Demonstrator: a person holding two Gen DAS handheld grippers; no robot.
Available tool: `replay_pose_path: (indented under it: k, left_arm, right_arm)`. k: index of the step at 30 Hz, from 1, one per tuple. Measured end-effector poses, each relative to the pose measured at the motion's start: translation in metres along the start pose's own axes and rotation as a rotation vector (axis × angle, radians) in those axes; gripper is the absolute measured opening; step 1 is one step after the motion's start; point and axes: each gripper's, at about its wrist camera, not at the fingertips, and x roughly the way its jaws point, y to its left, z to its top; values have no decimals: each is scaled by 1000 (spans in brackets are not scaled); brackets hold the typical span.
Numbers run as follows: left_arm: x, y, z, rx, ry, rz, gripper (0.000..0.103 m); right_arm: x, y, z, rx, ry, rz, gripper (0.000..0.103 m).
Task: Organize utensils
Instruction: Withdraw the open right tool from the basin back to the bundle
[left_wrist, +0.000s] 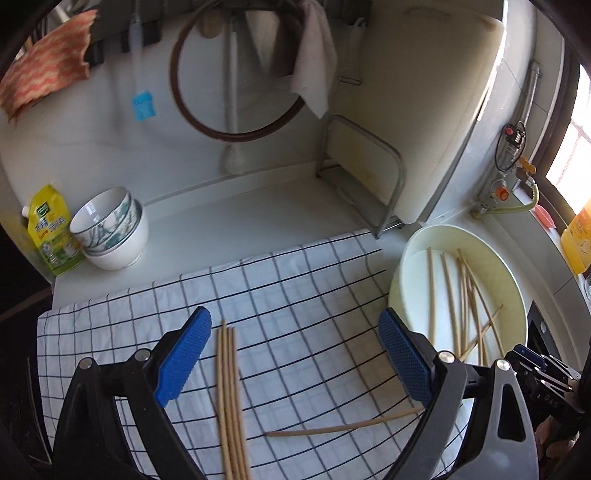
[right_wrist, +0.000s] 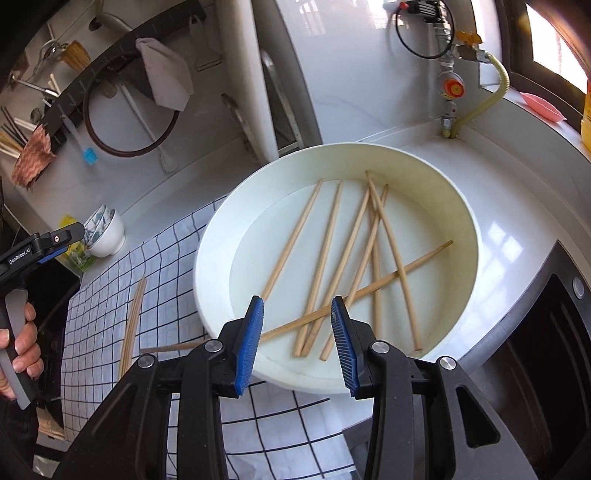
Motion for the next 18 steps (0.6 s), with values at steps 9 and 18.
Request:
replay_pose_path:
  k: [9,18]
  left_arm:
    - [-11,74,-57,-59,66,94,90]
    - [-15,116,-94,-112,98,132,90]
  right_arm:
    - [11,66,-25,-109,63,44,37]
    - [16,114,-43,-191,107,69,37]
